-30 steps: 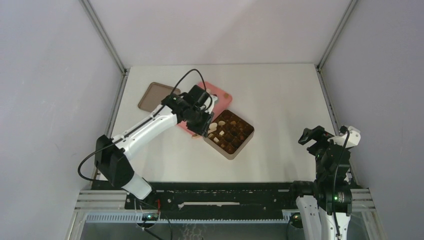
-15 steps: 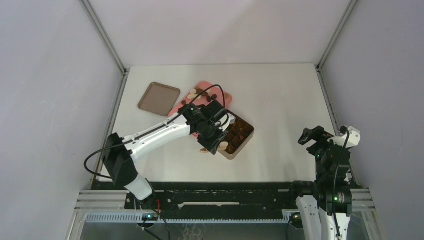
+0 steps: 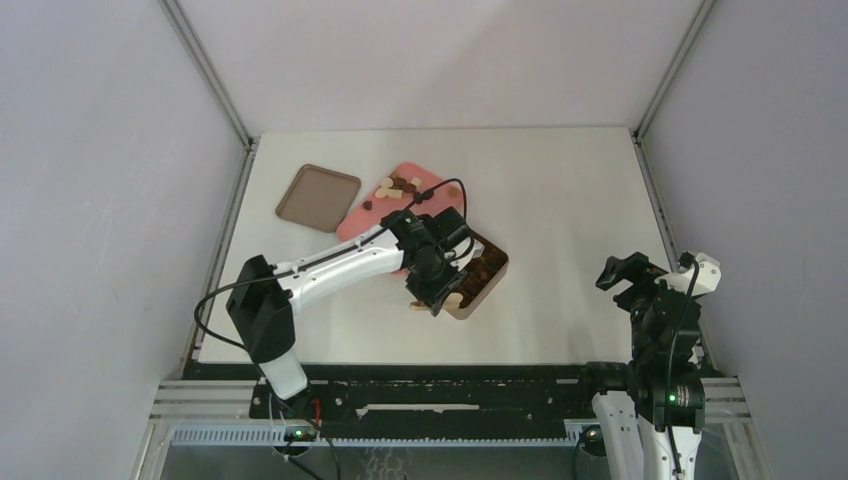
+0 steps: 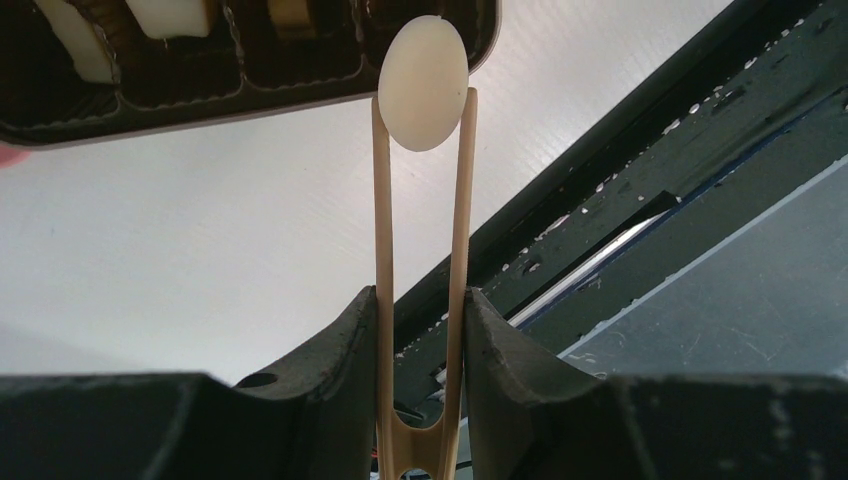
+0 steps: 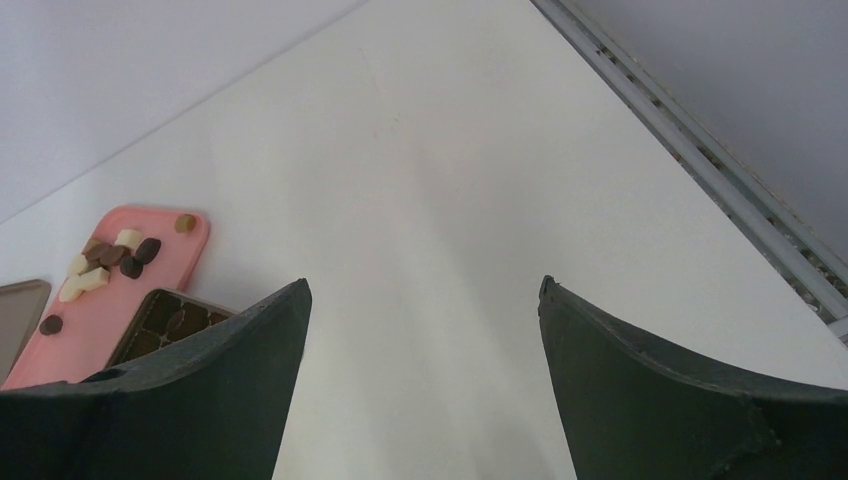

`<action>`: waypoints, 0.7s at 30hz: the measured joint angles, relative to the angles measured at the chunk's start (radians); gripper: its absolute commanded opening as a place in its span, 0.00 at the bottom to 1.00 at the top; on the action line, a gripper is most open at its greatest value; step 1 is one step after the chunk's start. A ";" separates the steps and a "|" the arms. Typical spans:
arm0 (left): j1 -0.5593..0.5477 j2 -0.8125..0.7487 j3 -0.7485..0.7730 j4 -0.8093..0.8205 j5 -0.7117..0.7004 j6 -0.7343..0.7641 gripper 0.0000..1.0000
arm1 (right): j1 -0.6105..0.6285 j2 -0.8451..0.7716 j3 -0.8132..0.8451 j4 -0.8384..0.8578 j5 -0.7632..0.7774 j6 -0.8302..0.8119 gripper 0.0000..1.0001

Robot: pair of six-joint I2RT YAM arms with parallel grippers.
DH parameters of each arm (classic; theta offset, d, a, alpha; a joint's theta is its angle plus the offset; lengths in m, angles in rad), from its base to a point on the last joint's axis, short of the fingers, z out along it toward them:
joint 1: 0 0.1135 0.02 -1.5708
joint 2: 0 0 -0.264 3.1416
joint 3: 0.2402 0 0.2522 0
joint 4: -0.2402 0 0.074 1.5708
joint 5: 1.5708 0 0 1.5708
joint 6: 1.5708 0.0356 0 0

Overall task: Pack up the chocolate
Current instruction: Place the fake chocolate in the packing box.

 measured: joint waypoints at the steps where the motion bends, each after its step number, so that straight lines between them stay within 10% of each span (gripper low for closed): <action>1: -0.003 0.004 0.006 0.000 0.000 0.000 0.11 | 0.002 0.000 0.000 0.000 0.000 0.000 0.93; 21: -0.014 0.080 0.058 -0.002 0.000 0.026 0.27 | 0.003 0.000 0.000 0.000 0.000 0.000 0.93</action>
